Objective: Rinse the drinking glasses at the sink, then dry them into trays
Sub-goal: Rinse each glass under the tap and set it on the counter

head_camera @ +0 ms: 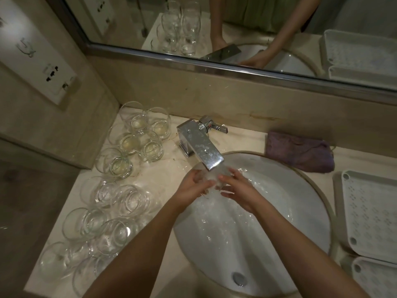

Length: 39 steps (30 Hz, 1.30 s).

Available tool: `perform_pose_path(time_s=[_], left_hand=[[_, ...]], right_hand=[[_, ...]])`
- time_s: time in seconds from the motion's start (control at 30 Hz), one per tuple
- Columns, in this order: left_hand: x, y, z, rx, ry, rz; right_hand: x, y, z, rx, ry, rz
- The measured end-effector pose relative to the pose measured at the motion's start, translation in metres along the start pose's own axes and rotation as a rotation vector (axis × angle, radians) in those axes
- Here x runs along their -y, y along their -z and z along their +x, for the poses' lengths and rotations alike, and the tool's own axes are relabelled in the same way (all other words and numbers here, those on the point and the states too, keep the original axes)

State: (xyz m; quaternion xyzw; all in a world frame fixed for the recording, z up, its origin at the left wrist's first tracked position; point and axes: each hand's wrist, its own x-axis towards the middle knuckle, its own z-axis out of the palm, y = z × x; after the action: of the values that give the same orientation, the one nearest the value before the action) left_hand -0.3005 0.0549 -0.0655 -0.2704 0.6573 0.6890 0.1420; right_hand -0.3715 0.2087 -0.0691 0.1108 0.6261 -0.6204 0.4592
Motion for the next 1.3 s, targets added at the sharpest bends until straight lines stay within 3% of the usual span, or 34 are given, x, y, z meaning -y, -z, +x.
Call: perform_pose_path(time_s=[0.13,0.47,0.7,0.83,0.93,1.07,1.23,1.3], left_hand=[[0.000,0.001,0.002,0.024,0.150,-0.118],[0.012,0.005,-0.004,0.032,0.099,-0.221],[0.000,-0.003,0.001,-0.073,0.228,-0.182],[0.004,-0.003,0.001,0.022,0.266,-0.337],[0.015,-0.001,0.000,0.131,0.168,-0.428],[0.014,-0.002,0.003,0.095,0.161,-0.518],[0.002,-0.006,0.005,-0.040,0.257,-0.328],[0.003,-0.004,0.002,0.001,0.254,-0.321]], right_hand=[[0.017,-0.001,0.001,0.150,0.051,0.010],[0.010,-0.021,-0.002,-0.112,-0.017,-0.163],[0.005,-0.011,-0.008,0.091,0.064,-0.163],[0.008,-0.011,-0.011,-0.005,0.107,-0.216],[0.012,-0.011,-0.008,-0.094,0.100,-0.263],[0.013,-0.012,-0.008,-0.075,0.016,-0.312],[0.004,-0.006,-0.008,0.072,0.088,-0.194],[0.002,-0.003,-0.008,0.087,0.102,-0.168]])
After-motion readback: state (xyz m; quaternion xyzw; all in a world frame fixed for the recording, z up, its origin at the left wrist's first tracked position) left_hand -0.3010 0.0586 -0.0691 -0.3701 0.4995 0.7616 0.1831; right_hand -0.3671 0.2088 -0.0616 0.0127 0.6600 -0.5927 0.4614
